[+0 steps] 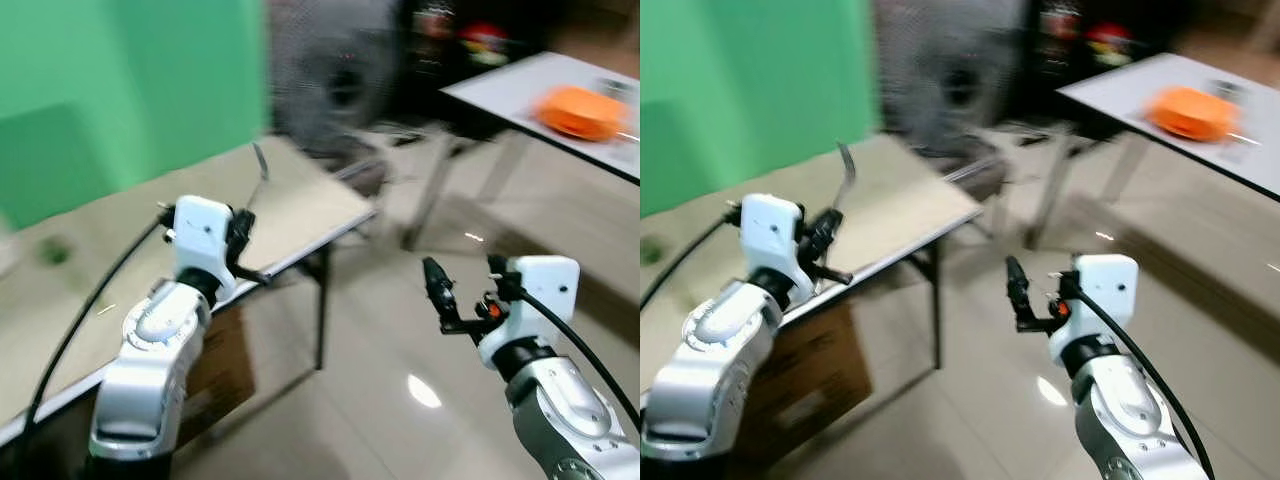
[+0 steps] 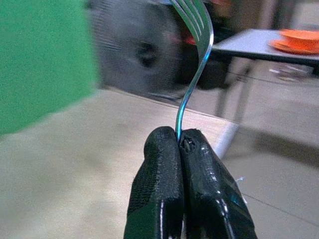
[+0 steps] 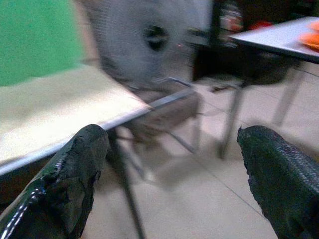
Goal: Setting the table
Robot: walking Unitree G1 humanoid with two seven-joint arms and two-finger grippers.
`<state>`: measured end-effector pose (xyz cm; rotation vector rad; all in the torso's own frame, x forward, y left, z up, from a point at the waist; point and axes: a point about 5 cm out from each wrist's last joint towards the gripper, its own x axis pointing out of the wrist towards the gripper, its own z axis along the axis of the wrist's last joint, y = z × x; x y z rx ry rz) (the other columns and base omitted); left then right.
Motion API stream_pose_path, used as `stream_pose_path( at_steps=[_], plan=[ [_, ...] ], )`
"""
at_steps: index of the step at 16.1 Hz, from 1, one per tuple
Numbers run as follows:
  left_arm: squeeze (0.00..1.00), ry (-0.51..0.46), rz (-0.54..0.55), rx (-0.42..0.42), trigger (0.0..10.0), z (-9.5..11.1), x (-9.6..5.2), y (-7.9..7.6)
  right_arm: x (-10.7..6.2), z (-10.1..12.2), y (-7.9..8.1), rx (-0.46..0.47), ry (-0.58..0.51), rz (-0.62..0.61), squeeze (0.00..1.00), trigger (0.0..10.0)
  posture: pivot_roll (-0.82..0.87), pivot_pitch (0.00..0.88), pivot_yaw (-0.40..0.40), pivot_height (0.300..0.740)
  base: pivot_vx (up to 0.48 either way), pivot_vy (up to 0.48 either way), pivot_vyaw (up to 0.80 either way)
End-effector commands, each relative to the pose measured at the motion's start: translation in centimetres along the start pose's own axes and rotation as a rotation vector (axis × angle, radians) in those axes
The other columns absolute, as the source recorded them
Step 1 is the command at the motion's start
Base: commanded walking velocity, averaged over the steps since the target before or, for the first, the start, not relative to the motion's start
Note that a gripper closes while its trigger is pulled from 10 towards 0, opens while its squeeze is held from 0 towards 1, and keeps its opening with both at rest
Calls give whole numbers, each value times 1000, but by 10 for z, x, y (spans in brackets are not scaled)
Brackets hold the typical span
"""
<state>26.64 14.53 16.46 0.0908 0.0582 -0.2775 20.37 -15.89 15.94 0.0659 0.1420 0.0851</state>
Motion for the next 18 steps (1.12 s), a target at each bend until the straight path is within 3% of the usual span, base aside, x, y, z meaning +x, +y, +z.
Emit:
stream_pose_path(
  at_steps=[1, 5, 11, 13, 15, 18],
  plan=[
    [0, -9, -8, 5, 10000, 4, 0, -1, 1, 1, -7, 1, -14, -32, 0, 10000, -6, 0, -29, 740, 319, 0, -800],
    [0, -14, -15, 14, 10000, 6, 1, -1, 5, 2, -10, 4, -23, -32, 0, 10000, -2, 0, -34, 740, 329, 0, -705],
    [0, -17, -37, 12, 10000, 7, 4, -3, 7, 4, -11, -2, -36, -35, 0, 10000, -8, 0, -33, 740, 336, 0, 0],
    [0, -21, -63, 24, 10000, 8, 6, -5, 6, 4, -12, 3, -40, -34, 0, 10000, -7, 0, -33, 740, 337, 0, -800],
    [0, -22, -73, 36, 10000, 7, 8, -2, 5, 3, -12, 6, -43, -32, 0, 10000, -6, 0, -31, 740, 336, 0, -800],
    [0, -32, -44, 47, 10000, 10, 7, 4, -1, 1, -13, 9, -42, -48, 0, 10000, -1, 0, -23, 740, 336, 0, 0]
  ],
)
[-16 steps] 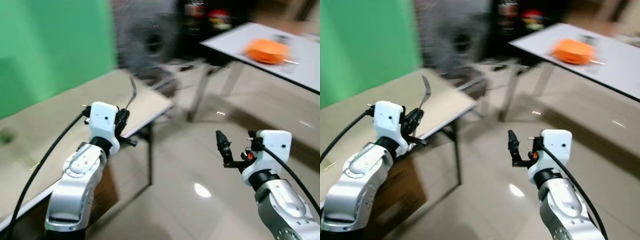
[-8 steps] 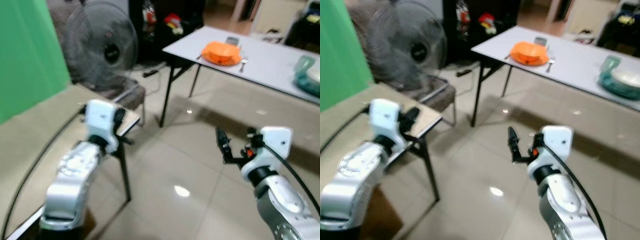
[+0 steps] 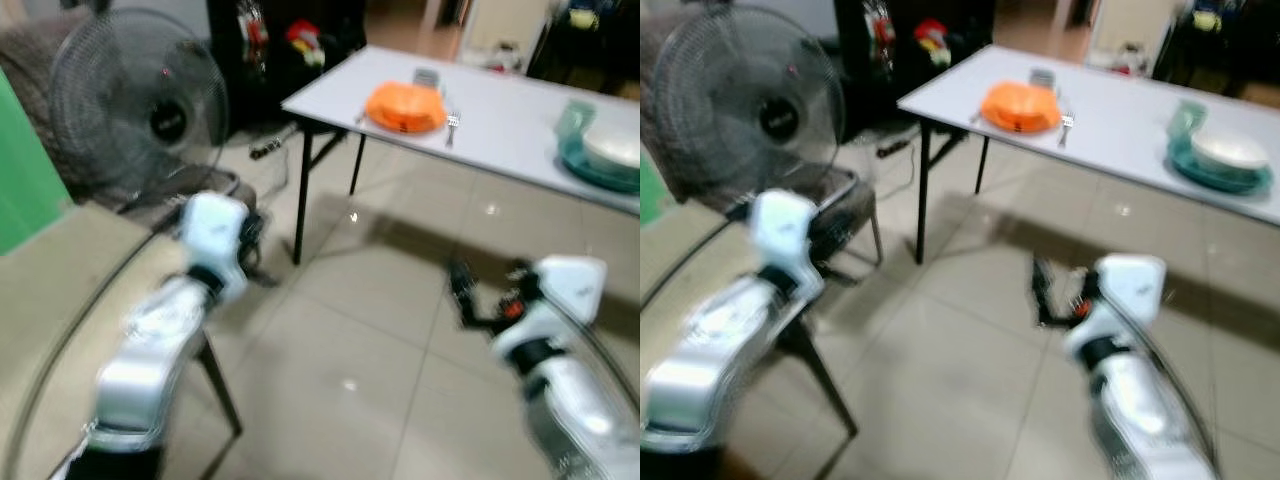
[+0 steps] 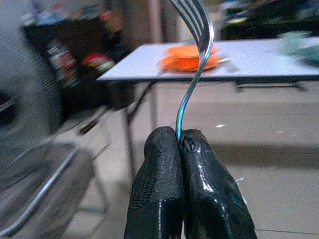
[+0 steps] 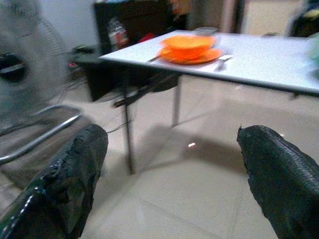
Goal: Setting the table
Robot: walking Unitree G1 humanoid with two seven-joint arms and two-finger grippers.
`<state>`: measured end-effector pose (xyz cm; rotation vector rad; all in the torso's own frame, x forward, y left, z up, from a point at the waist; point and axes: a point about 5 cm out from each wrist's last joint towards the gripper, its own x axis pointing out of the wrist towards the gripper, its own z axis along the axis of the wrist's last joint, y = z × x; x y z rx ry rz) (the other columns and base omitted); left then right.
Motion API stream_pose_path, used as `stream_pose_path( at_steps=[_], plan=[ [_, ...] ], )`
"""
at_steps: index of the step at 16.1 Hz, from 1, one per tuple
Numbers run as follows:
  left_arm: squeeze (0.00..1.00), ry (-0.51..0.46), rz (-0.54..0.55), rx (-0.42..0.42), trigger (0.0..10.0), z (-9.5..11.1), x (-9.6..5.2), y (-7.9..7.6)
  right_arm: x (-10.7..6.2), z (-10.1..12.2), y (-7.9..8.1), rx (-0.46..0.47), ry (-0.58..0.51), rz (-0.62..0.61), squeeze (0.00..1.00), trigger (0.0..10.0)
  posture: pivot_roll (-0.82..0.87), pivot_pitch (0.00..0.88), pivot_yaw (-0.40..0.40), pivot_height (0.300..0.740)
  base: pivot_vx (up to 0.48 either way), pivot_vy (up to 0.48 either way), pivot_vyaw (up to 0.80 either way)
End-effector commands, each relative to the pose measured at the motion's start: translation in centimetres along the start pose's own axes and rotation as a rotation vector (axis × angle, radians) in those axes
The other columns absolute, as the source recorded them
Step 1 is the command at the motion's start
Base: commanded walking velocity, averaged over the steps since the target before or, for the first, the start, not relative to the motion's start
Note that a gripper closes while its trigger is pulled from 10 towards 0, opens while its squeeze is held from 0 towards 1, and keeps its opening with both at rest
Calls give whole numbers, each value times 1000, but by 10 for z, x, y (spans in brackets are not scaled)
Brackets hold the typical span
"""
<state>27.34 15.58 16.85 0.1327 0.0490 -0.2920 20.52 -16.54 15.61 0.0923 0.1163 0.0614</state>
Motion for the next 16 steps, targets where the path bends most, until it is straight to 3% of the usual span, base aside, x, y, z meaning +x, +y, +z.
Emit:
stream_pose_path(
  at_steps=[1, 6, 16],
  plan=[
    [0, -40, -22, -7, 10000, 10, 5, -9, -1, 3, -8, -11, -20, -40, 0, 10000, 3, 0, -23, 740, 337, 0, -800],
    [0, -56, -47, 7, 10000, 7, 11, -19, 13, 4, -5, 8, -56, -38, 0, 10000, 18, 0, -40, 740, 339, 0, -800],
    [0, -59, -42, 6, 10000, 0, 13, -26, 30, 2, -4, -7, -54, 6, 0, 10000, 23, 0, -67, 740, 339, 0, -76]
  ],
)
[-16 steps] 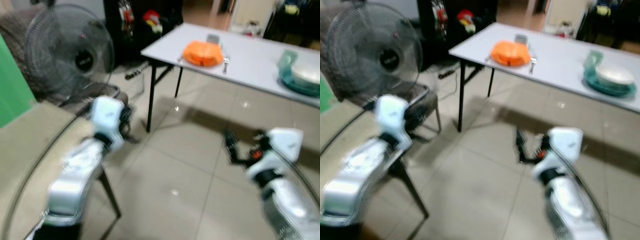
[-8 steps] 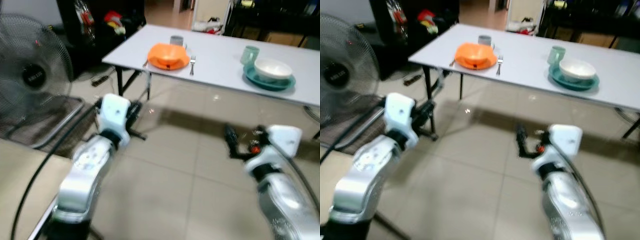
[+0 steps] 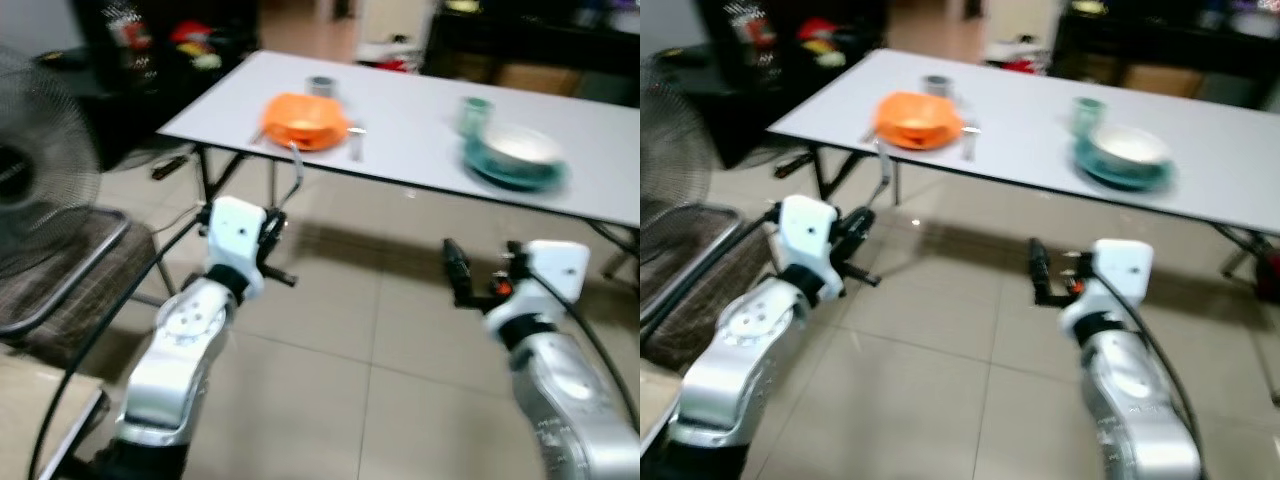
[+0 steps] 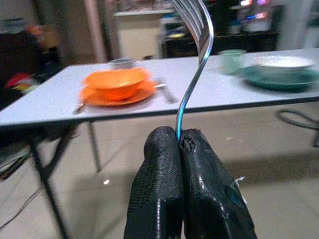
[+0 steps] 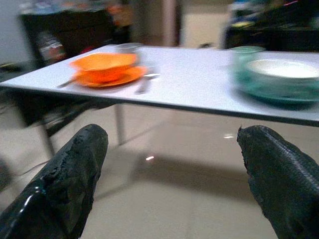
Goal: Setting the table
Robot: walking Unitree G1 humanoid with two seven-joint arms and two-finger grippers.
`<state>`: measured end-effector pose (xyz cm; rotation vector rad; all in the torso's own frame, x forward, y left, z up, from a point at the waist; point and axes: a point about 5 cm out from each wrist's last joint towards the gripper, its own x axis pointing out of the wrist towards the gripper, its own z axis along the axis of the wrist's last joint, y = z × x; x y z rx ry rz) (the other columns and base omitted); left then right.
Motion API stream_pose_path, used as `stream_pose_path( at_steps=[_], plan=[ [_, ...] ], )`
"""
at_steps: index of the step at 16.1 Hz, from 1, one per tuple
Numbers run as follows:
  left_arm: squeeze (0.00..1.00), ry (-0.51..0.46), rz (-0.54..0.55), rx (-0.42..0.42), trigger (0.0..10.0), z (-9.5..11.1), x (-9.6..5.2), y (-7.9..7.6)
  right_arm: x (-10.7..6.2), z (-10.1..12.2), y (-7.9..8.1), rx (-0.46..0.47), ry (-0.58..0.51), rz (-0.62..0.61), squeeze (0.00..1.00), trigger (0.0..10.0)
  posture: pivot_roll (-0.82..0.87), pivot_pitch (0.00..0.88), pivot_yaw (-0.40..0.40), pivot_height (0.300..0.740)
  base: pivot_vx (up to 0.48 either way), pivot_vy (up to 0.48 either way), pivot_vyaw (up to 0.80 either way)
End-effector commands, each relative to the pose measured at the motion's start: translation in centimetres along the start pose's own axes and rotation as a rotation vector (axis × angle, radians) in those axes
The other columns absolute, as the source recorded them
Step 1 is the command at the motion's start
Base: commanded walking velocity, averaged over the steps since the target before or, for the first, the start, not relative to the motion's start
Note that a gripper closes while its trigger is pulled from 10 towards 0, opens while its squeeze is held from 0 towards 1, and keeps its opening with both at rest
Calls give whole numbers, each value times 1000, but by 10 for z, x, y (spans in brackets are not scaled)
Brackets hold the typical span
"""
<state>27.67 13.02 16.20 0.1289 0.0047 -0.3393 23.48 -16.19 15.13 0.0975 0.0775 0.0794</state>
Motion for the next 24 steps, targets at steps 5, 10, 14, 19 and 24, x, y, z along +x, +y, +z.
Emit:
stream_pose_path(
  at_steps=[5, 10, 14, 19, 24],
  plan=[
    [0, -19, -9, 16, 10000, 4, 6, -2, 3, 3, -4, -4, -22, -3, 0, 10000, 24, 0, -65, 740, 340, 0, -320],
    [0, -22, -18, 33, 10000, 5, 11, -3, 2, -1, -6, -21, 16, 19, 0, 10000, 10, 0, -55, 740, 340, 0, 0],
    [0, -19, -13, 41, 10000, 3, 10, 1, 2, -1, -11, -25, 24, 18, 0, 10000, 14, 0, -56, 740, 342, 0, 0],
    [0, 2, 17, 54, 10000, -5, 5, 14, 0, -3, -21, -8, 14, -39, 0, 10000, 16, 0, -61, 740, 341, 0, -480],
    [0, 5, -20, 94, 10000, -5, 6, 11, 0, -3, -23, -41, 12, -35, 0, 10000, 13, 0, -58, 740, 343, 0, -800]
  ],
)
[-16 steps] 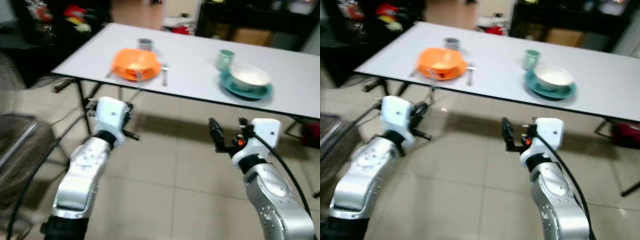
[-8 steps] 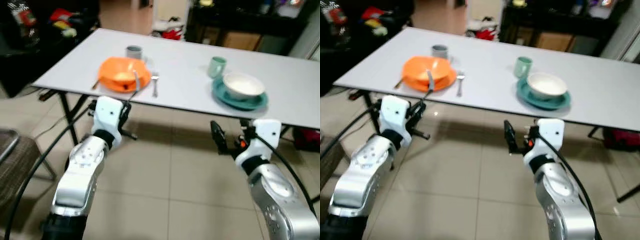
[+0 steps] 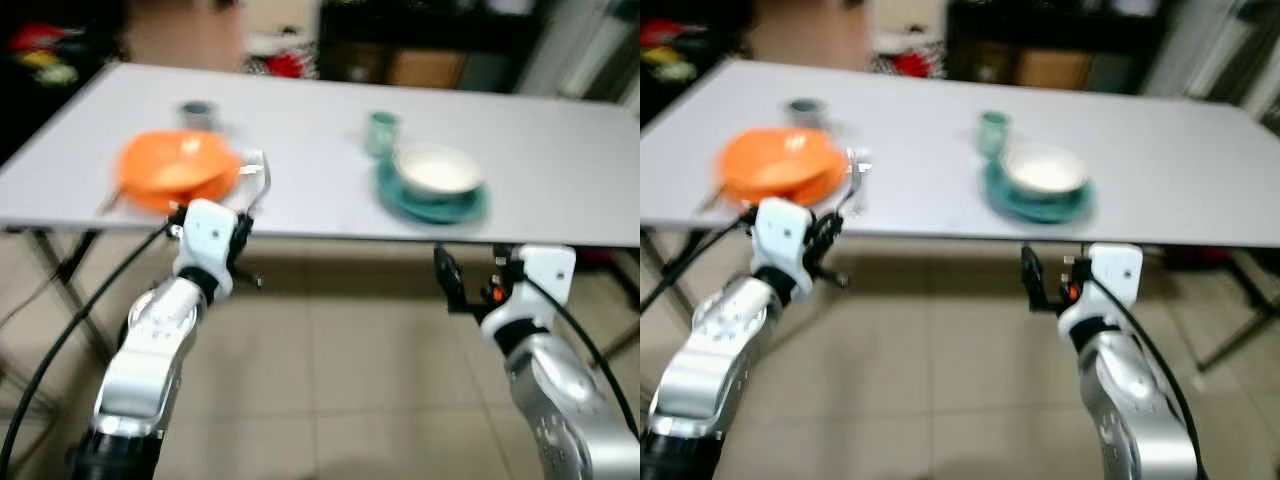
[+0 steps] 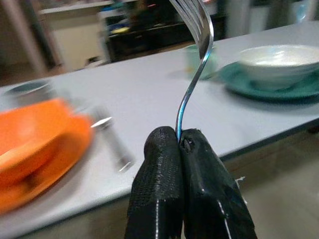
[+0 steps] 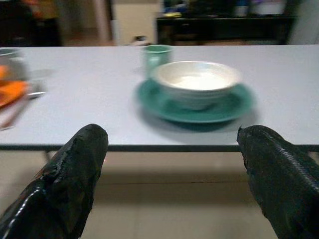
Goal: Setting the table
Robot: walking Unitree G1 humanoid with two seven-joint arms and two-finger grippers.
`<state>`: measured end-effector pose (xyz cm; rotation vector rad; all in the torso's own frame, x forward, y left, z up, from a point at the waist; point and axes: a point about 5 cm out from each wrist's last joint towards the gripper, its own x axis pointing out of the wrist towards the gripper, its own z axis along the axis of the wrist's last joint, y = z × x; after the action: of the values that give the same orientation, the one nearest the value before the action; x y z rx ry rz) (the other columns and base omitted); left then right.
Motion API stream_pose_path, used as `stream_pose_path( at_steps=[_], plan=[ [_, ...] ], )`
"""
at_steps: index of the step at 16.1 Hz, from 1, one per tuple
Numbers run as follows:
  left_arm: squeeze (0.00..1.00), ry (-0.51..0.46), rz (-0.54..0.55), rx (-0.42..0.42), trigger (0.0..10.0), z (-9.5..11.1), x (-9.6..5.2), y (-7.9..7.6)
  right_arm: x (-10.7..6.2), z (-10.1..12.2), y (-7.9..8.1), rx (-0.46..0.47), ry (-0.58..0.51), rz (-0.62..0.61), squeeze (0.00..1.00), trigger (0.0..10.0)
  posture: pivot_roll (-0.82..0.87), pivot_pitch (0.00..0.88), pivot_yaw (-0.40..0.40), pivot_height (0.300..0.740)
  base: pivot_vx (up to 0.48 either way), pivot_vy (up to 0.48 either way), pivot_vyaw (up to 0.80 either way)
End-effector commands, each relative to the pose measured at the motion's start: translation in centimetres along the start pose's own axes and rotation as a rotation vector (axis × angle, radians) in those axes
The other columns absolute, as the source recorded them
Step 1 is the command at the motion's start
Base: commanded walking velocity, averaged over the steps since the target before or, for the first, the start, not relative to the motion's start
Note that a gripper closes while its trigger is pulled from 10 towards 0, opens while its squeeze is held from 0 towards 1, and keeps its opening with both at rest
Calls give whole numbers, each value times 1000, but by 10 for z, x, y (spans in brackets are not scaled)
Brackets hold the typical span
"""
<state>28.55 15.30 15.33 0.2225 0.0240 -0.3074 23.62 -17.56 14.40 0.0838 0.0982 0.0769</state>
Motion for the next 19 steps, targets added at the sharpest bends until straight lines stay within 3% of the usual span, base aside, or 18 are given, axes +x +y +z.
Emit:
stream_pose_path(
  at_steps=[1, 9, 12, 16, 19],
  plan=[
    [0, -34, -48, 6, 10000, 8, 4, -12, -1, 3, -8, -28, -9, -31, 0, 10000, 13, 0, -58, 740, 341, 0, -800],
    [0, -53, -67, 30, 10000, 11, 8, -12, -1, 1, -11, -44, -8, -28, 0, 10000, 16, 0, -55, 740, 343, 0, 0],
    [0, -56, -76, 44, 10000, 12, 9, -13, -2, 1, -10, -45, -7, -15, 0, 10000, 15, 0, -53, 740, 345, 0, -533],
    [0, -65, -98, 106, 10000, 16, 16, -11, 2, 1, -12, -83, 2, 6, 0, 10000, 16, 0, -48, 740, 343, 0, 0],
    [0, -71, -105, 129, 10000, 20, 22, -7, 4, 1, -5, -95, 6, 87, 0, 10000, 18, 0, -47, 740, 344, 0, 0]
  ],
)
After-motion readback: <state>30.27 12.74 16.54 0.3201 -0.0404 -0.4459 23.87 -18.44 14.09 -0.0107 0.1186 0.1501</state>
